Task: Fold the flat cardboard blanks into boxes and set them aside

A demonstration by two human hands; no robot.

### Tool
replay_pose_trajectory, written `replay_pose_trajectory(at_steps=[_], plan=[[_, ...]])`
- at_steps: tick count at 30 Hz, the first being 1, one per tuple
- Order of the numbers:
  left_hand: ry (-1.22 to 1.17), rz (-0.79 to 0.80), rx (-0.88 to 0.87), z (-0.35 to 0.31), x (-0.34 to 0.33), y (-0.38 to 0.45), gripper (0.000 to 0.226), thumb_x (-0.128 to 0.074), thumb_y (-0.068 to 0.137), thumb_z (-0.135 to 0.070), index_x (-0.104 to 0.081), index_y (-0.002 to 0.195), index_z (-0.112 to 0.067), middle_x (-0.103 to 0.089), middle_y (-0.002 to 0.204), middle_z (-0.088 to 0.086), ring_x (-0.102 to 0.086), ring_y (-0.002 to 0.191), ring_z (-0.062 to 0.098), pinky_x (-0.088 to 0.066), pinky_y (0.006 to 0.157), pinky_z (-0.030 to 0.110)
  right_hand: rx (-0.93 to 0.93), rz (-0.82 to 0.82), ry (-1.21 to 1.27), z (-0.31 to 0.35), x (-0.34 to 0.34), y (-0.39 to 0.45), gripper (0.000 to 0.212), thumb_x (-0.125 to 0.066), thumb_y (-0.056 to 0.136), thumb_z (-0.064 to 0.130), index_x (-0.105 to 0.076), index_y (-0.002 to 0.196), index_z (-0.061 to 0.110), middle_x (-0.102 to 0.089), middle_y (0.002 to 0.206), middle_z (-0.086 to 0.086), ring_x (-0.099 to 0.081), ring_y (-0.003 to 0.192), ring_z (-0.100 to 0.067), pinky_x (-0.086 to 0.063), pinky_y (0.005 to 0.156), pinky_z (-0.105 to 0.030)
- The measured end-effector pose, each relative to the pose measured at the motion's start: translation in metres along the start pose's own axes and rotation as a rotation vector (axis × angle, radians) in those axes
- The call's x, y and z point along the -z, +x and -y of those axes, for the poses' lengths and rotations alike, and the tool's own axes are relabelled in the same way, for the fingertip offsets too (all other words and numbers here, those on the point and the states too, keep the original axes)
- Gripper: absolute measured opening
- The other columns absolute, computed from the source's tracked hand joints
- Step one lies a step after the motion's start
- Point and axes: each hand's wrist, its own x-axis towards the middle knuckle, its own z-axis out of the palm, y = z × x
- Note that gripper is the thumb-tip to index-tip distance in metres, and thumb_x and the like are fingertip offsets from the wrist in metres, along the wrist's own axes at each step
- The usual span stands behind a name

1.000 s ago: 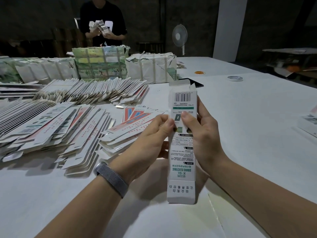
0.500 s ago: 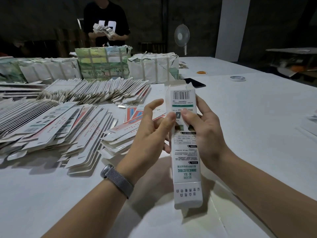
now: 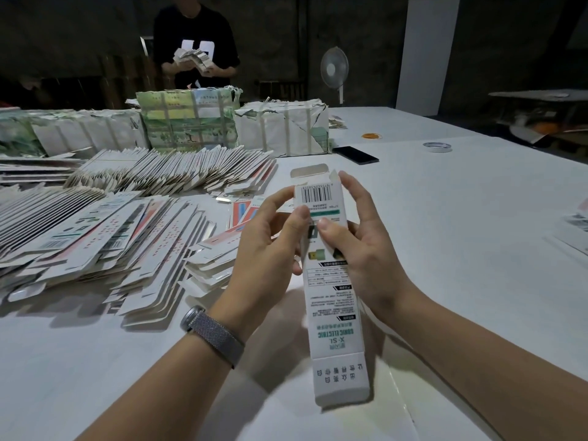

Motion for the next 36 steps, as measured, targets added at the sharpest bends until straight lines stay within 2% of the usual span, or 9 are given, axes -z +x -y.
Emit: replay_pose_trajectory(at_steps=[6,8,11,17,20,24,27,31,36], plan=[[-0.011,0.027,0.043,0.001,0.002,0.002,0.031,-0.059,0.088,-0.039,-0.063,0.118,-0.034,-0.072,0.086,0.005,-0.059,0.067,0.02,-0.044,0.055,0.034,-0.012,0.021,0.062,0.004,0.0,-0.002,0.051,-0.057,0.089,0.02,-0.044,0.137,0.033,-0.075,0.091,-0.007,-0.071,0.067,-0.022,-0.056,0.057,-0.03],[-0.013,0.032,0.039,0.002,0.003,0.002,0.028,-0.059,0.091,-0.037,-0.063,0.119,-0.034,-0.072,0.089,0.013,-0.057,0.068,0.024,-0.047,0.057,0.037,-0.023,0.024,0.053,0.005,0.0,-0.002,0.048,-0.057,0.089,0.02,-0.044,0.134,0.031,-0.076,0.089,-0.004,-0.072,0.067,-0.02,-0.056,0.057,-0.028],[-0.03,0.04,0.05,0.001,0.003,0.001,0.024,-0.059,0.096,-0.033,-0.063,0.12,-0.031,-0.07,0.103,0.023,-0.06,0.081,0.034,-0.049,0.073,0.056,-0.044,0.012,0.039,0.007,0.002,-0.003,0.044,-0.058,0.087,0.02,-0.045,0.128,0.029,-0.075,0.09,-0.006,-0.072,0.069,-0.021,-0.056,0.058,-0.029],[-0.069,0.073,0.07,0.001,0.004,0.001,0.016,-0.054,0.104,-0.019,-0.062,0.116,-0.027,-0.068,0.102,0.025,-0.053,0.084,0.035,-0.04,0.076,0.052,-0.059,-0.016,0.076,0.009,0.002,-0.001,0.036,-0.059,0.083,0.018,-0.047,0.116,0.025,-0.075,0.093,-0.008,-0.071,0.072,-0.026,-0.059,0.061,-0.035],[-0.071,0.101,0.066,0.0,0.004,0.0,0.016,-0.052,0.105,-0.017,-0.06,0.116,-0.025,-0.066,0.1,0.028,-0.05,0.081,0.037,-0.04,0.069,0.05,-0.053,-0.03,0.074,0.01,0.002,-0.002,0.027,-0.059,0.092,0.013,-0.047,0.114,0.022,-0.074,0.092,-0.011,-0.07,0.071,-0.027,-0.058,0.06,-0.035],[-0.053,0.123,0.062,-0.001,0.004,-0.001,0.015,-0.049,0.105,-0.017,-0.056,0.118,-0.022,-0.064,0.098,0.03,-0.049,0.075,0.036,-0.039,0.048,0.029,-0.052,-0.033,0.03,0.013,0.002,-0.002,0.021,-0.051,0.1,0.005,-0.046,0.114,0.019,-0.072,0.096,-0.022,-0.07,0.069,-0.027,-0.058,0.059,-0.034],[-0.055,0.129,0.069,-0.001,0.005,-0.001,0.016,-0.049,0.105,-0.018,-0.056,0.119,-0.023,-0.068,0.093,0.02,-0.05,0.073,0.036,-0.04,0.046,0.025,-0.048,-0.042,0.027,0.015,0.002,-0.002,0.019,-0.051,0.1,0.004,-0.047,0.112,0.018,-0.072,0.095,-0.022,-0.069,0.069,-0.027,-0.058,0.06,-0.035],[-0.061,0.133,0.078,-0.001,0.005,-0.002,0.016,-0.049,0.105,-0.02,-0.057,0.119,-0.023,-0.067,0.092,0.023,-0.049,0.075,0.035,-0.04,0.046,0.024,-0.043,-0.052,0.035,0.014,0.001,-0.003,0.019,-0.052,0.1,0.004,-0.047,0.112,0.017,-0.072,0.09,-0.019,-0.069,0.066,-0.027,-0.057,0.056,-0.033],[-0.101,0.12,0.068,-0.003,0.004,0.0,0.017,-0.051,0.104,-0.019,-0.059,0.118,-0.023,-0.067,0.096,0.014,-0.051,0.081,0.037,-0.041,0.073,0.051,0.013,-0.126,-0.016,0.007,-0.002,-0.003,0.024,-0.064,0.087,0.023,-0.053,0.108,0.027,-0.074,0.093,-0.016,-0.071,0.076,-0.039,-0.061,0.065,-0.049]])
